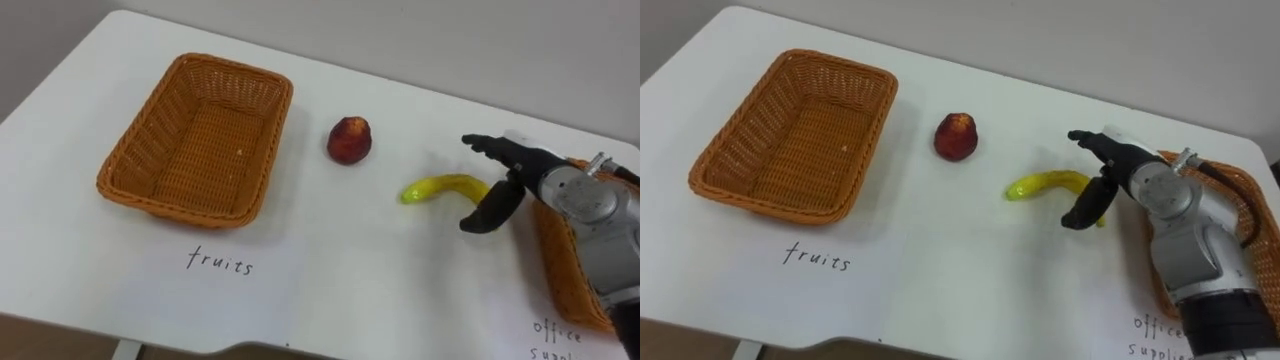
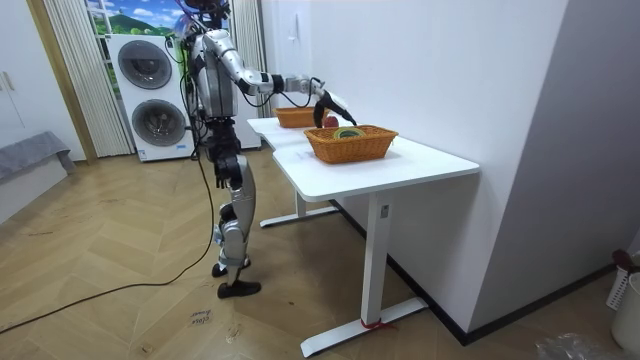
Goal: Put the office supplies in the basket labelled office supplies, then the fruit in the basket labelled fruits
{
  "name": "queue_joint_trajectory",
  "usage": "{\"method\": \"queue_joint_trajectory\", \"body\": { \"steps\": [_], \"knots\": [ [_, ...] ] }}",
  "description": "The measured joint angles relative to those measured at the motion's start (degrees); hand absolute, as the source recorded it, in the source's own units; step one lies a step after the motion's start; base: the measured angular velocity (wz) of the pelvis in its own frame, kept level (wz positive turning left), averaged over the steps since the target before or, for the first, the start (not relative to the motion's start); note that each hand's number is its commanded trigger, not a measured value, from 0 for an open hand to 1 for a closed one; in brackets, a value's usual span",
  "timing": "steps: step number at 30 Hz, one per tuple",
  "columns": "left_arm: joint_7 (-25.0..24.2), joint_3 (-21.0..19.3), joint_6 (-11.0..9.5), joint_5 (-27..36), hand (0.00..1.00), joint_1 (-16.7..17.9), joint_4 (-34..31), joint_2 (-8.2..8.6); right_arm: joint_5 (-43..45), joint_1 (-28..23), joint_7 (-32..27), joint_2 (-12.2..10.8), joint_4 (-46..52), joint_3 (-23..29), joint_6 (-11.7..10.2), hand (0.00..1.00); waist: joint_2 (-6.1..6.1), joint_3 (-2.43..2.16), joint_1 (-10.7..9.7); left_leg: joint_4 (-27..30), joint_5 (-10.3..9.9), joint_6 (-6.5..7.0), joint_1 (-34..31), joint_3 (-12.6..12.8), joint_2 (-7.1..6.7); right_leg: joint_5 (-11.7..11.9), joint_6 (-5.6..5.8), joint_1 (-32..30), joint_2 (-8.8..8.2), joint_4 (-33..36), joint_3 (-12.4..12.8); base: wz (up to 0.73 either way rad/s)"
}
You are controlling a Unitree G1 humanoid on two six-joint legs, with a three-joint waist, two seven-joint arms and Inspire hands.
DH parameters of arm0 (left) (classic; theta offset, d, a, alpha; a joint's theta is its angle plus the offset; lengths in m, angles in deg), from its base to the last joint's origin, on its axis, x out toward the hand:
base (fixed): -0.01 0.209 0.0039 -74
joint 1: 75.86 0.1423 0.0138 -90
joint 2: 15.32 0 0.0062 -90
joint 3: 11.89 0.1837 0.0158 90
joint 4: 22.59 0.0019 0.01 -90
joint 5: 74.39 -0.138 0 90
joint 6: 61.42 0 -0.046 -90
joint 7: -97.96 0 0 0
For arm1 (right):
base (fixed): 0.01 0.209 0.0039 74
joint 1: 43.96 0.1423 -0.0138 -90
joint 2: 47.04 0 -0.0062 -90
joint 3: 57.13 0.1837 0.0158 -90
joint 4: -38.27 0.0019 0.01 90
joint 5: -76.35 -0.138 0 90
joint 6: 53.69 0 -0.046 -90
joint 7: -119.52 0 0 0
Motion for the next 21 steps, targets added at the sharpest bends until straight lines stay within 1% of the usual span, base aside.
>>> {"method": "queue_joint_trajectory", "body": {
  "steps": [3,5,7,15,18,21],
  "knots": [
    [0.06,0.04,-0.01,0.02,0.00,-0.24,-0.01,-0.16,0.00,0.00,0.01,0.02,-1.30,-0.12,0.04,0.00,-0.02,0.00,0.42,-0.01,0.00,0.00,0.01,0.01,0.00,0.00,0.00,0.00,0.01,0.00,0.06,0.00],
    [0.11,0.04,0.00,0.02,0.00,-0.26,-0.01,-0.24,0.12,0.00,0.01,0.32,-2.08,-1.21,0.57,0.00,0.01,0.02,0.77,-0.01,0.00,0.00,-0.02,0.01,0.00,0.00,0.00,-0.04,0.00,0.00,0.07,0.00],
    [0.16,0.04,0.05,0.01,0.00,-0.22,0.00,-0.31,0.13,0.00,0.06,0.52,-2.09,-1.91,0.56,0.00,0.02,0.03,0.91,-0.01,0.00,0.00,-0.06,0.00,0.00,0.00,0.00,-0.06,0.01,0.00,0.06,0.00],
    [0.22,0.04,0.00,-0.28,0.00,-0.21,0.69,-0.47,4.43,0.01,0.07,0.52,-1.84,-1.98,0.55,0.00,0.07,0.08,1.58,-0.02,0.00,0.00,-0.06,0.14,-0.01,0.01,0.00,-0.07,0.00,0.05,0.08,0.00],
    [1.06,0.31,0.10,-0.28,0.00,0.03,1.07,-0.51,5.43,0.01,-0.19,0.51,-1.76,-2.09,0.53,0.00,0.23,0.19,1.74,-0.01,0.00,0.00,0.00,0.30,-0.01,0.01,0.00,-0.14,0.01,0.05,0.25,-0.04],
    [1.47,0.67,0.09,0.03,0.00,-0.04,1.00,-0.53,6.73,0.01,-1.03,0.51,-1.87,-2.13,0.53,0.00,0.62,0.43,2.62,-0.01,0.00,0.00,0.08,0.40,-0.01,0.01,0.00,-0.16,0.04,0.05,0.61,-0.04]
  ]
}}
